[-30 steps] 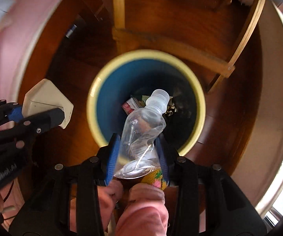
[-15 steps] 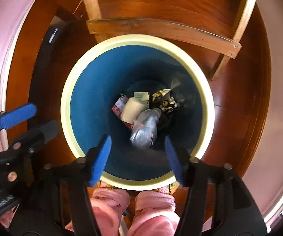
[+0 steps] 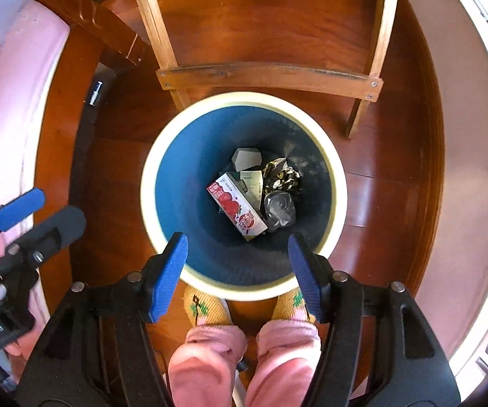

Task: Collect trash
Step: 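Raise both open tools from the bin back toward the table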

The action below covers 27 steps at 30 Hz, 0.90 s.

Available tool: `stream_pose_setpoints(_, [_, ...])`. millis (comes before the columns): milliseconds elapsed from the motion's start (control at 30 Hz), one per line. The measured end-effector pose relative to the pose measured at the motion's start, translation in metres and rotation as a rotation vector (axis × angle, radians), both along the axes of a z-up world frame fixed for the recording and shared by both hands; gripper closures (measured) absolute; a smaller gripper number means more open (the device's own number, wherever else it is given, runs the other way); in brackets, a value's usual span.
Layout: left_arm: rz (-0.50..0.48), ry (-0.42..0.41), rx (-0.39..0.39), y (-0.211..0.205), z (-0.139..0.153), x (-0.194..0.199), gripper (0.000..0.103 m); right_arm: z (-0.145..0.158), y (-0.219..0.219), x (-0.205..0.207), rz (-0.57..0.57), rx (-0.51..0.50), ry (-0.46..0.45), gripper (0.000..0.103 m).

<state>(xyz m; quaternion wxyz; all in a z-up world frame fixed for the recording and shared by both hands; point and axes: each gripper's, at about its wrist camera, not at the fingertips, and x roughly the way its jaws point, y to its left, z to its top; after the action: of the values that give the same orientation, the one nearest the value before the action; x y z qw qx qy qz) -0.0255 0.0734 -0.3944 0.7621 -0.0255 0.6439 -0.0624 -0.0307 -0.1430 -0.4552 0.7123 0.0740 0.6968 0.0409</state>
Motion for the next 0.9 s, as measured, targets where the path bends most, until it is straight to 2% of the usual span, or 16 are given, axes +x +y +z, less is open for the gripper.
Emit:
stream_pose_setpoints(200, [-0.009,-0.068,-0.012,0.003,0.08,-0.01,0.026,0.07,0.003,-0.016,0.003,0.012,-0.021,0.044])
stream_pose_setpoints(400, [-0.027,-0.145,-0.011,0.005,0.175,-0.019,0.026,0.162,0.016,-0.032,0.046,0.038,-0.086,0.044])
stream_pose_setpoints(667, [-0.016,-0.285,0.043,0.008,0.298,-0.025,0.026,0.292,0.019,-0.046,0.065,0.085,-0.231,0.044])
stream_pose_setpoints(900, [0.03,-0.323,-0.022,0.022,0.381,-0.02,0.026,0.384,0.006,-0.049,0.017,0.086,-0.373,0.044])
